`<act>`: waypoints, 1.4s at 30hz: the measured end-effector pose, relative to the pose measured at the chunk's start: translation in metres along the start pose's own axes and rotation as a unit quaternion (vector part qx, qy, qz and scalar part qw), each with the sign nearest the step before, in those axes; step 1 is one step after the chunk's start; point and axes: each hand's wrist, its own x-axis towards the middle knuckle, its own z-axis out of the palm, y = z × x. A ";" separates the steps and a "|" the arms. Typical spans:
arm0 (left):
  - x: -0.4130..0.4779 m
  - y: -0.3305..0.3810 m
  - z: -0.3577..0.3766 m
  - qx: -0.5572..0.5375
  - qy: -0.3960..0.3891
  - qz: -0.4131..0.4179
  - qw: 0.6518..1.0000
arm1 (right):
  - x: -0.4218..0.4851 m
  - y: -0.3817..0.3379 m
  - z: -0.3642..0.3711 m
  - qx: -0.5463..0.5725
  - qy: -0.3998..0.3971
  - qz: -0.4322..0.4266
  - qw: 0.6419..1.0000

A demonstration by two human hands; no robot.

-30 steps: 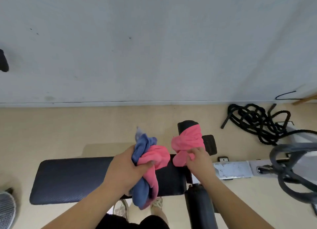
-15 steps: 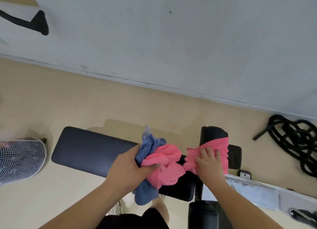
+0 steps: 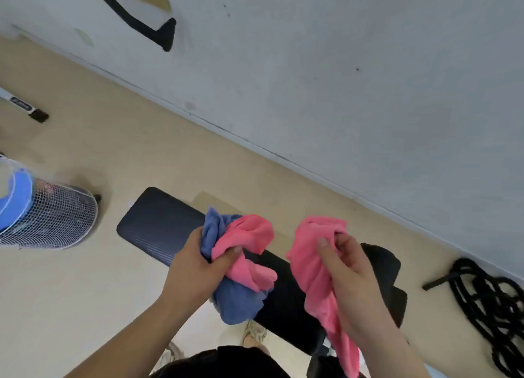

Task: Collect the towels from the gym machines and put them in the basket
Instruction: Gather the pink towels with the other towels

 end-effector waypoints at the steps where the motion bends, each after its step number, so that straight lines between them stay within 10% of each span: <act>1: -0.005 -0.004 -0.012 -0.014 0.012 0.002 1.000 | -0.006 -0.004 0.030 -0.019 -0.035 -0.009 0.999; 14: -0.063 -0.131 -0.280 -0.153 -0.010 0.061 0.986 | -0.095 -0.019 0.381 -0.156 -0.281 -0.018 0.947; 42: 0.176 -0.256 -0.783 -0.114 0.339 -0.038 0.933 | 0.001 -0.113 0.928 -0.241 -0.463 -0.006 0.853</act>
